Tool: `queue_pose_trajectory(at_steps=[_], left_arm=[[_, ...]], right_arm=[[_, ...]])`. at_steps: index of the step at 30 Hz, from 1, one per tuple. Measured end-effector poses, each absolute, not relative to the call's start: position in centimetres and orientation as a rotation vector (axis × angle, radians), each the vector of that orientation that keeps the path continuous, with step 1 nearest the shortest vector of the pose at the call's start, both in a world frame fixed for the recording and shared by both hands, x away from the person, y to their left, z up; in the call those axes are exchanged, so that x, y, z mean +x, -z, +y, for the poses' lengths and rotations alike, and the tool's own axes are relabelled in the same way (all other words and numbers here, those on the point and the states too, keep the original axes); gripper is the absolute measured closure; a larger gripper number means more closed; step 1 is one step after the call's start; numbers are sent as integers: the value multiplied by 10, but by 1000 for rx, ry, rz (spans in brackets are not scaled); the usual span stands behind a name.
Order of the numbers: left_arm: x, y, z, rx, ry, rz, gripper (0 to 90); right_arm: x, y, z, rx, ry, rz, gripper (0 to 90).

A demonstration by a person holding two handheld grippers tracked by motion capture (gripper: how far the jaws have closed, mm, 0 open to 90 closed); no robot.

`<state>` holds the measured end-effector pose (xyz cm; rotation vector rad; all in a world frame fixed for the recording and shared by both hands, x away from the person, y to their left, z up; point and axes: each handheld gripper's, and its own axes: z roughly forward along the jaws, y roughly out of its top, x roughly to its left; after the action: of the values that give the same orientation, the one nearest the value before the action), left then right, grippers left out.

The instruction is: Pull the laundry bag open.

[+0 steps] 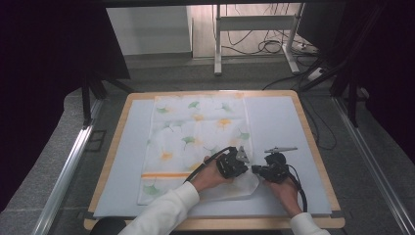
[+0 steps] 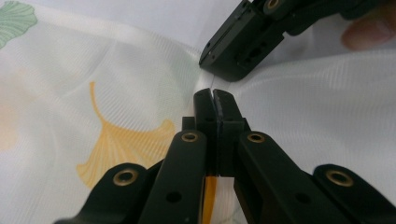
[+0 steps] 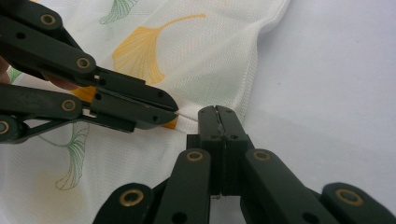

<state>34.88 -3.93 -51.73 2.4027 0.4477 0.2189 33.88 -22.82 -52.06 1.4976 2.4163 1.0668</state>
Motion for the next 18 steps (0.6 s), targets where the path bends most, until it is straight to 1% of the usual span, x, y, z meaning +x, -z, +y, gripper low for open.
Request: queue_pose_trajectory(at_steps=[18], left_arm=[[345,518,2,2400,-223,517,900]], right_arm=[[339,521,-230,1487,-1084,2420,900]])
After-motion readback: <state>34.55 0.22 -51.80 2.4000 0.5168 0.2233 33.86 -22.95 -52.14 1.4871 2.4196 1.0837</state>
